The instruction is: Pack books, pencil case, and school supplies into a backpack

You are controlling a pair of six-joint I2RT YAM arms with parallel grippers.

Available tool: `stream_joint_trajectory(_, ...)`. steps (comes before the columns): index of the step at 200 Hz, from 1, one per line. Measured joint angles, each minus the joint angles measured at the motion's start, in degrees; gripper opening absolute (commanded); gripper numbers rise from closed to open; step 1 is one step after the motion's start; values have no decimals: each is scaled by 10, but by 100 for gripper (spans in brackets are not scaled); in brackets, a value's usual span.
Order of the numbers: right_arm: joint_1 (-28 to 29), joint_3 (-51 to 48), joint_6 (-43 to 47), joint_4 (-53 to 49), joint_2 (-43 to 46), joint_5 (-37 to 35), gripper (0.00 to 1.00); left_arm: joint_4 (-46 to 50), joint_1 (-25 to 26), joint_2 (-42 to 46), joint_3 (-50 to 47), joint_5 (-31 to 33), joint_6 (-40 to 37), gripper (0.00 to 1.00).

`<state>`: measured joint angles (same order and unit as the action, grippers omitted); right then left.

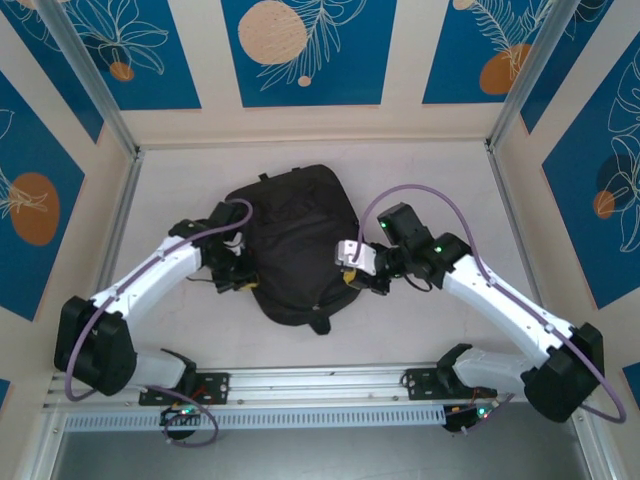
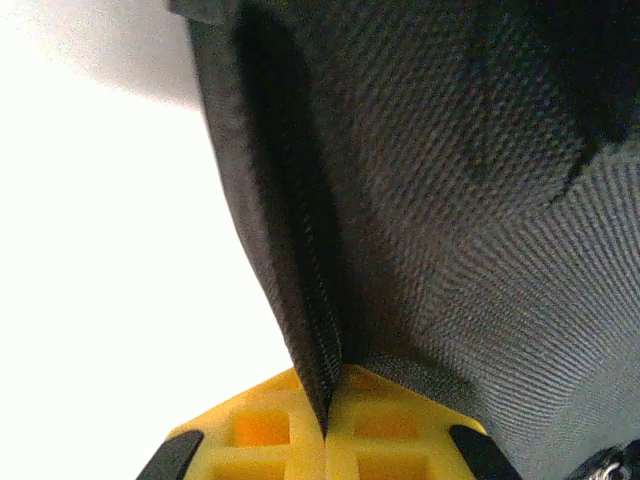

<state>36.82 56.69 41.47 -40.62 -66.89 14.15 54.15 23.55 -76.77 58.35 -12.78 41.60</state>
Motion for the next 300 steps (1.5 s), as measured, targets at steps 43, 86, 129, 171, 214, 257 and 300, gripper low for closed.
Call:
stream_joint_trajectory(43,63,31,2,-2,-64,20,11,29,-21,30,0,12,-35,41)
stream_joint_trajectory(86,86,60,2,-2,-110,25,11,24,0,119,-66,-66,2,56)
stream_joint_trajectory(129,103,62,-19,11,-124,-17,11,13,70,136,-102,-94,77,56)
stream_joint_trajectory(171,118,46,-32,39,-111,-42,11,-8,92,155,-142,-97,140,55)
stream_joint_trajectory(214,123,42,-35,40,-103,-50,12,-17,95,130,-133,-91,155,58)
stream_joint_trajectory(257,125,42,-39,40,-103,-50,12,-31,96,125,-104,-82,155,57)
stream_joint_trajectory(300,127,39,-40,38,-103,-50,12,-42,96,110,-108,-82,152,35)
